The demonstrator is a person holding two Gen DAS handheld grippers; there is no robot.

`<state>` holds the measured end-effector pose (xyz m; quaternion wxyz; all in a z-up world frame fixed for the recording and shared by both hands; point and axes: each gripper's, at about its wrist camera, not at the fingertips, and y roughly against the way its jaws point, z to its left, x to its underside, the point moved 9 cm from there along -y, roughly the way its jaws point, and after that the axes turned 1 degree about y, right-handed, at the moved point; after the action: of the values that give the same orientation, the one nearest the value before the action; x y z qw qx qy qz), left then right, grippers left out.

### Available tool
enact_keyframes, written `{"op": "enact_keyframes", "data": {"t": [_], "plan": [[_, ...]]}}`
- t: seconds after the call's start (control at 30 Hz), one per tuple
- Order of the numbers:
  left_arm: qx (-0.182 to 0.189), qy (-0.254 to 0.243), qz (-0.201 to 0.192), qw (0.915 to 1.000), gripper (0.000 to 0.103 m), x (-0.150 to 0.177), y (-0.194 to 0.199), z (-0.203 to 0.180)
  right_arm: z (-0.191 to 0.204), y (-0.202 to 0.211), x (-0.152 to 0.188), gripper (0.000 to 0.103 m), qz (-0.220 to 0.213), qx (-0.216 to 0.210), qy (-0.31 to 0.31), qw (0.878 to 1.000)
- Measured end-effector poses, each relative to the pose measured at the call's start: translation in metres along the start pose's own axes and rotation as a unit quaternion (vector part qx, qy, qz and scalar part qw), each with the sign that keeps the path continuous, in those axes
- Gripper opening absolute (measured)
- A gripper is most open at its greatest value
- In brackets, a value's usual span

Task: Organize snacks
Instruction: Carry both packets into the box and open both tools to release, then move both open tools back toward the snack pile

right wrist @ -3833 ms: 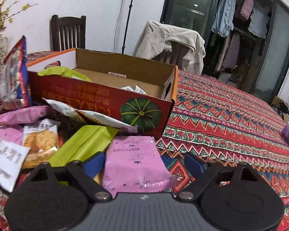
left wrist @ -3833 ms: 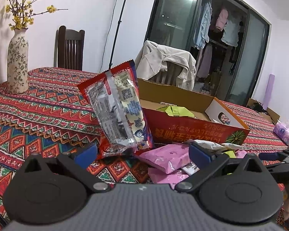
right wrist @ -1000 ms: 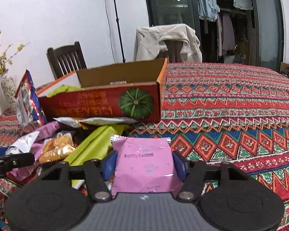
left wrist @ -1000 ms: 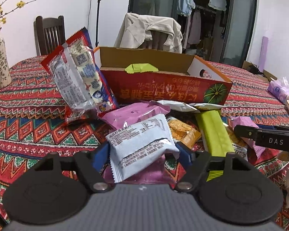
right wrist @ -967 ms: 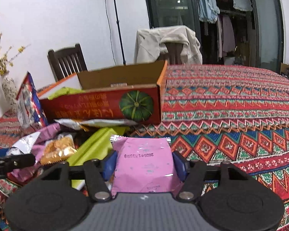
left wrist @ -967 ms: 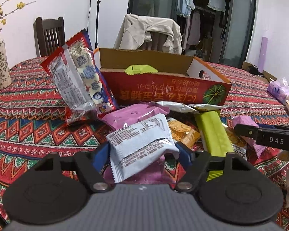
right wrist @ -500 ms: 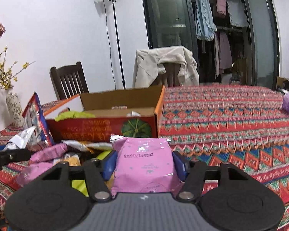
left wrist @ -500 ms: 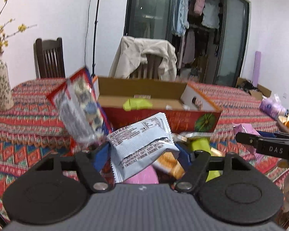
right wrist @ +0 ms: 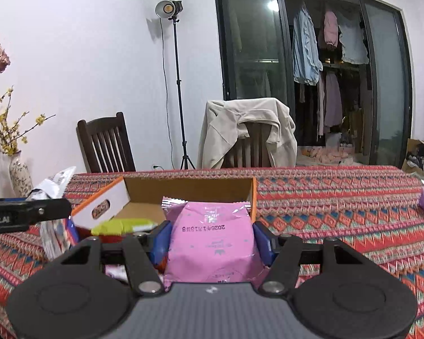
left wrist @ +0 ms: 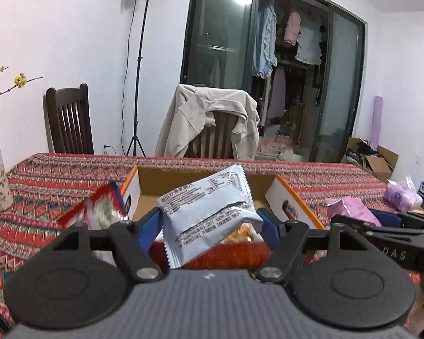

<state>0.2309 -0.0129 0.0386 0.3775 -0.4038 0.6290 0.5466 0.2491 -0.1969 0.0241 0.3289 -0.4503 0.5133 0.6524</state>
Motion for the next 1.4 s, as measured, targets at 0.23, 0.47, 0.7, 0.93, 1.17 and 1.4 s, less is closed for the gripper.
{"op": "enact_keyframes", "data": {"t": [0.23, 0.47, 0.7, 0.93, 1.17, 1.4], "plan": [[-0.028, 0.025, 0.003, 0.9993, 0.074, -0.02, -0.044, 0.013, 0.015, -0.044, -0.022, 0.061, 0.004, 0.005, -0.002, 1.0], [-0.069, 0.048, -0.001, 0.9965, 0.074, -0.028, -0.093, 0.034, 0.019, -0.102, -0.021, 0.061, 0.025, 0.019, -0.02, 0.999], [-0.079, 0.066, 0.006, 0.9947, 0.074, -0.015, -0.124, 0.056, 0.016, -0.138, -0.006, 0.061, 0.025, 0.023, -0.029, 0.999], [-0.064, 0.049, -0.003, 0.9967, 0.077, -0.008, -0.125, 0.047, 0.012, -0.149, 0.006, 0.061, 0.039, 0.011, -0.034, 0.999], [-0.065, 0.052, -0.022, 0.9963, 0.1, -0.009, -0.116, 0.046, 0.009, -0.144, 0.007, 0.083, 0.041, 0.006, -0.039, 0.998], [-0.061, 0.071, -0.025, 0.9953, 0.103, -0.01, -0.111, 0.051, 0.004, -0.134, 0.006, 0.103, 0.026, 0.016, -0.039, 0.999]]}}
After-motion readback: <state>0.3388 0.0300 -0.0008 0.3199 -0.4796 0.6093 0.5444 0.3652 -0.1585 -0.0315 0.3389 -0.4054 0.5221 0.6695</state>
